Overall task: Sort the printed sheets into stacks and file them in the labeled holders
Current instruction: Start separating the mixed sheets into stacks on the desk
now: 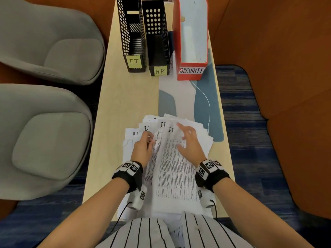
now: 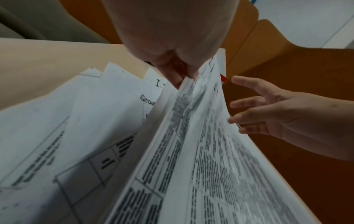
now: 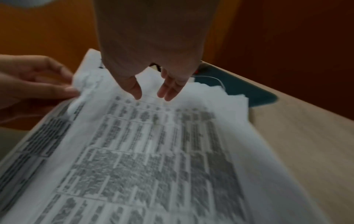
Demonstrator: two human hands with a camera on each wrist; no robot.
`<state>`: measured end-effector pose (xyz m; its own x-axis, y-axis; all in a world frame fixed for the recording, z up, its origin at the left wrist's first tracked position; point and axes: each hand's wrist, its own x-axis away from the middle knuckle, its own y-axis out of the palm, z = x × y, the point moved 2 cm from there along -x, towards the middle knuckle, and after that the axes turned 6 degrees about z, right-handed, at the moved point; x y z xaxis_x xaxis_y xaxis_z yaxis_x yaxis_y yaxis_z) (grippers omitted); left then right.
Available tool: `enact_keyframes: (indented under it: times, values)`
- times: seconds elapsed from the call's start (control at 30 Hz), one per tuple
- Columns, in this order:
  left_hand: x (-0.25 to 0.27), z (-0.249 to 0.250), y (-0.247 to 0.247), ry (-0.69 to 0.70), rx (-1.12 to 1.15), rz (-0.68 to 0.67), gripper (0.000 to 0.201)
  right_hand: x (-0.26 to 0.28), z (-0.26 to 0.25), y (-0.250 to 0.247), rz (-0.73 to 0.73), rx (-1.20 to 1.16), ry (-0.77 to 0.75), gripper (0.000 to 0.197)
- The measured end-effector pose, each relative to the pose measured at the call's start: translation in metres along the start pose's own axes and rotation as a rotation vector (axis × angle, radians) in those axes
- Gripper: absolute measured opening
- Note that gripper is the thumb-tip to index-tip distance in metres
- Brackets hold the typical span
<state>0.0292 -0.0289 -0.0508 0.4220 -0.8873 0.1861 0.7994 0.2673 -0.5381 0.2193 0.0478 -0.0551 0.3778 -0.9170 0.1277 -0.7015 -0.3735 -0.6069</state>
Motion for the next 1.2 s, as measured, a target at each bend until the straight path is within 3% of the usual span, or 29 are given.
enact_keyframes:
  times: [0.13,0.23,0.33,0.47,0.53,0.6,0.67,0.73,0.8,0.87,0.93,1.0,1.07,1.13,1.2]
  values:
    - [0.001,0.001,0.004,0.058,0.035,-0.045,0.004,-0.011,-0.019,0.019,-0.102,0.082,-0.077,0.086]
    - [-0.001,-0.002,0.003,0.056,0.015,-0.050,0.012,-0.018,-0.014,0.024,-0.085,0.136,0.027,0.096]
    - [0.000,-0.006,0.000,0.106,-0.048,-0.056,0.011,-0.022,-0.002,0.022,-0.075,0.217,0.120,0.071]
    - [0.002,-0.012,-0.002,0.168,-0.092,-0.117,0.010,-0.022,0.002,0.012,-0.028,0.082,0.046,0.024]
    - [0.004,-0.016,-0.001,0.210,-0.157,-0.215,0.011,-0.018,0.003,0.009,0.012,0.037,0.008,0.027]
    - [0.005,-0.018,0.002,0.152,-0.175,-0.300,0.015,-0.011,0.006,0.005,0.036,-0.041,0.046,0.026]
    - [0.003,-0.018,0.001,0.015,-0.127,-0.292,0.022,-0.004,0.010,0.001,0.073,-0.111,0.090,0.019]
    - [-0.001,-0.016,0.002,-0.037,-0.155,-0.272,0.031,0.001,0.011,-0.004,0.118,-0.167,0.113,0.015]
    - [-0.004,-0.013,0.004,-0.093,-0.164,-0.265,0.045,0.000,0.010,-0.006,0.111,-0.149,0.139,0.023]
    - [-0.005,-0.012,0.007,-0.185,-0.112,-0.221,0.048,-0.005,0.008,-0.003,0.036,-0.056,0.199,0.045]
    - [-0.005,-0.012,0.010,-0.166,-0.116,-0.220,0.032,-0.013,0.001,0.000,-0.029,-0.036,0.207,0.065]
    - [-0.002,-0.007,0.011,-0.047,-0.133,-0.271,0.014,-0.021,-0.006,0.001,-0.065,-0.025,0.193,0.070]
    - [0.002,-0.003,0.009,0.001,-0.092,-0.285,0.015,-0.027,-0.011,-0.001,-0.067,0.064,0.139,0.046]
    - [0.005,-0.003,0.004,-0.066,-0.025,-0.286,0.016,-0.030,-0.013,-0.003,-0.039,0.228,0.084,0.011]
    - [0.008,-0.004,-0.001,-0.188,0.139,-0.336,0.007,-0.031,-0.005,-0.003,0.007,0.318,0.085,0.006]
